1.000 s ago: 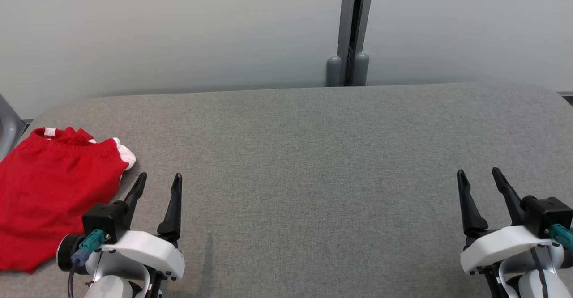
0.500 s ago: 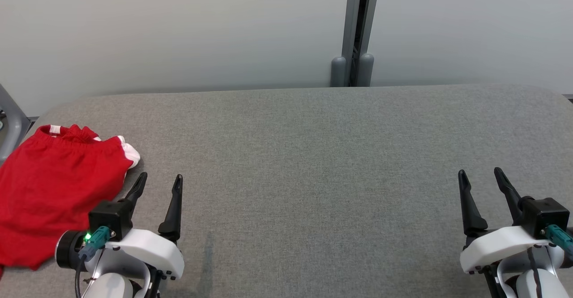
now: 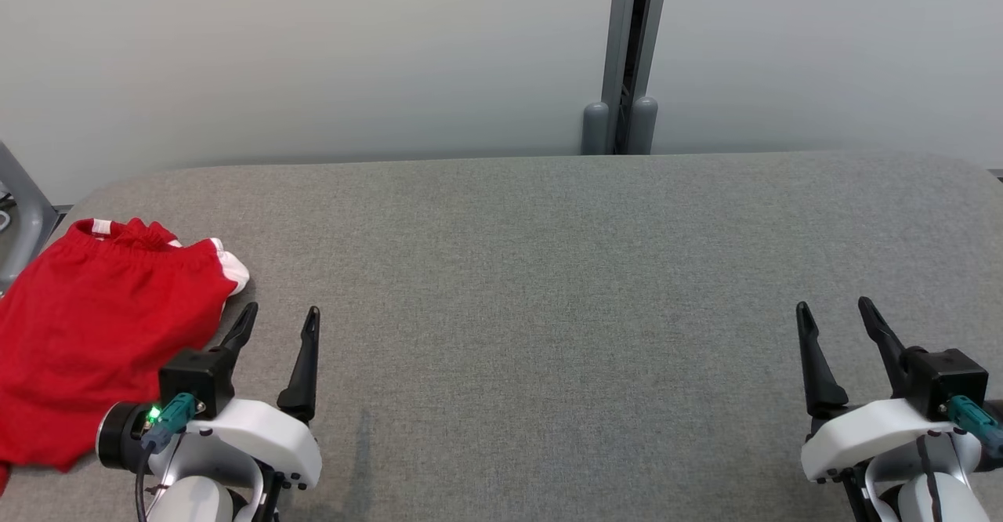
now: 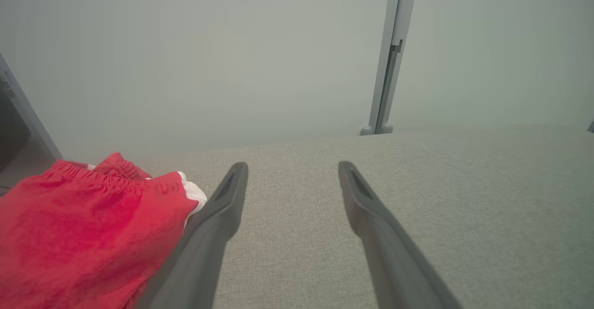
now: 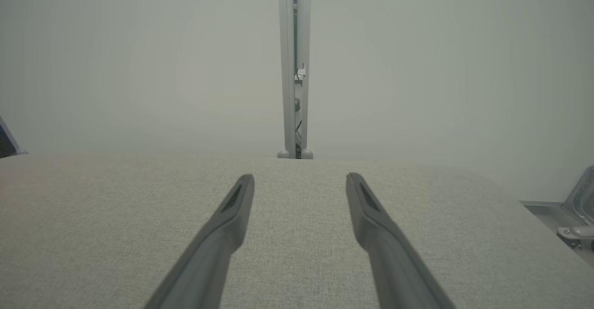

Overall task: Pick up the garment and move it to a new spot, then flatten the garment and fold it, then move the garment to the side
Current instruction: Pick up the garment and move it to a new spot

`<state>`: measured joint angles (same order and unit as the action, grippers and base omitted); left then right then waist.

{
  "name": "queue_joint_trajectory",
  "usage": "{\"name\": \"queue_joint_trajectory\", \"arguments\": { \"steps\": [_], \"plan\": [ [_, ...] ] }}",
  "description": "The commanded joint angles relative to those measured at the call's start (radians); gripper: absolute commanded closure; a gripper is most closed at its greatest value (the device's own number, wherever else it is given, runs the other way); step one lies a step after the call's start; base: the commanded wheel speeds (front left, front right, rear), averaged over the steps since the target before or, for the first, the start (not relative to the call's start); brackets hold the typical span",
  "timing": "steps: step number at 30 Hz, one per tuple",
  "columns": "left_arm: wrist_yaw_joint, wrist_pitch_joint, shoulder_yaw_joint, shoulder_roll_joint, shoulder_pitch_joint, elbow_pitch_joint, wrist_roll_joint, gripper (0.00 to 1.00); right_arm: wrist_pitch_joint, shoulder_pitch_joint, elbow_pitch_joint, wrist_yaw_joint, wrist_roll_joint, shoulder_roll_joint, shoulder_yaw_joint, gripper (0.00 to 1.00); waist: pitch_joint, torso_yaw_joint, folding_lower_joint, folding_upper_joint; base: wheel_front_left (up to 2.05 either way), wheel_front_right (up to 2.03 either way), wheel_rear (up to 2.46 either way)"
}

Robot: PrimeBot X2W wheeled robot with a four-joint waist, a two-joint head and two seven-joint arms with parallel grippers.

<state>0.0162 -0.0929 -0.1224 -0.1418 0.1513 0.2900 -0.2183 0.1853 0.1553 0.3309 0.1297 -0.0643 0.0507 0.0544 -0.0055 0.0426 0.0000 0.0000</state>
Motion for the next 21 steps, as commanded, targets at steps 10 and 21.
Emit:
{"name": "queue_joint_trajectory", "arguments": {
  "steps": [10, 21],
  "plan": [
    [-0.007, -0.001, -0.002, 0.002, 0.022, 0.008, -0.022, 0.0, 0.003, 0.005, 0.002, 0.002, -0.032, 0.002, 0.0, 0.0, 0.001, 0.004, 0.0, 0.0, 0.0, 0.0, 0.0],
    [-0.021, -0.006, -0.005, 0.011, 0.054, 0.006, -0.039, 0.0, -0.005, 0.021, -0.015, 0.002, -0.035, 0.003, -0.001, 0.0, 0.019, 0.088, 0.0, 0.0, 0.0, 0.0, 0.0]
  ]
}}
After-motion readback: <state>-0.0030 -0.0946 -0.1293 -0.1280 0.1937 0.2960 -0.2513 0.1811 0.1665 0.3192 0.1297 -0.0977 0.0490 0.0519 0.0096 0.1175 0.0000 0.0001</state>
